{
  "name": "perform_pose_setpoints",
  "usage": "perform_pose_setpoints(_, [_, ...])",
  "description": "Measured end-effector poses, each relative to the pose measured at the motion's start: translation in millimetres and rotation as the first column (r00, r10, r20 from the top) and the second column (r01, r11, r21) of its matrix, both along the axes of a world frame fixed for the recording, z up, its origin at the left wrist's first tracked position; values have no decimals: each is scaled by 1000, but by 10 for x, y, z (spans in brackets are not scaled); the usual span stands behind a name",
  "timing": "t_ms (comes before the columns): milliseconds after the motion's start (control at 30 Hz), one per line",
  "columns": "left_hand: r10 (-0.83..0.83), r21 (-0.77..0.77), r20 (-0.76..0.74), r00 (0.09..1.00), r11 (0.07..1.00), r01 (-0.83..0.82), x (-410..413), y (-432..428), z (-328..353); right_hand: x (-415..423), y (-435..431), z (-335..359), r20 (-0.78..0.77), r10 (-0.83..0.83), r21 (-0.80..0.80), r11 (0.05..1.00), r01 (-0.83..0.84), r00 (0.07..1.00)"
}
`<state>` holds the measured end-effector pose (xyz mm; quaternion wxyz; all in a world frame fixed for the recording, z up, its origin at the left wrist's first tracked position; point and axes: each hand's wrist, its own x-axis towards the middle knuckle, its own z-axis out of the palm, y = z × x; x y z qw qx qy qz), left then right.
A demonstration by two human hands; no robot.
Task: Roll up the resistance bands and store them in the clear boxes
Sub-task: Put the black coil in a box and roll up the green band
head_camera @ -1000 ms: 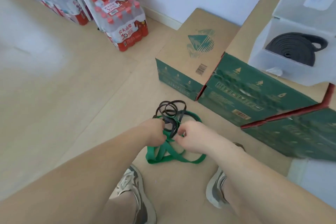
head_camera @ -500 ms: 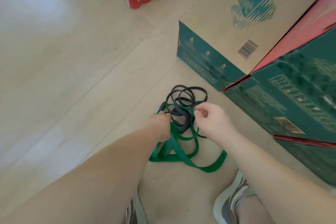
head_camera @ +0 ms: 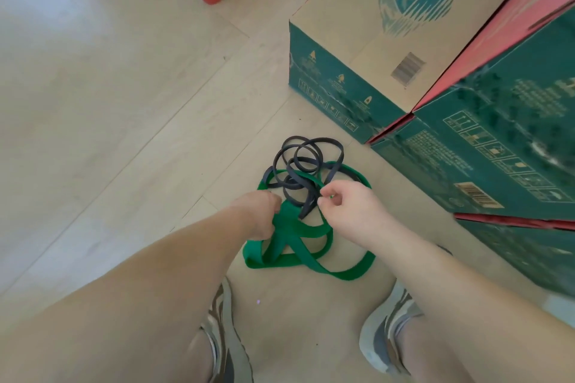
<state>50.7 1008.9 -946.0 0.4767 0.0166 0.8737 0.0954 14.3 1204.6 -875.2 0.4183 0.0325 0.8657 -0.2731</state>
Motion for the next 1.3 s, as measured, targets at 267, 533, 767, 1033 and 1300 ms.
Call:
perform_pose_setpoints(267, [164, 268, -67, 984, 953, -140, -228, 186, 1402, 91, 101, 831, 55, 217, 38, 975, -219, 975])
perform_pose_setpoints(533, [508, 469, -248, 825, 808, -356, 47, 497, 3220, 316, 176, 2298, -213, 89, -303, 941, -152, 973])
perform_pose_setpoints(767, [684, 726, -476, 553, 660, -191, 346, 614, 4814, 634, 411, 3649, -496, -243, -542, 837, -79, 834])
perform_pose_setpoints(1033, [786, 818, -434, 441, 549, -173, 204, 958, 4706, 615, 557, 3426, -437, -507, -755, 656, 4, 743])
perform_pose_setpoints(1300, [776, 849, -168, 608, 428, -310, -4, 995, 3982, 278, 774, 2909, -453, -491, -640, 760, 112, 744])
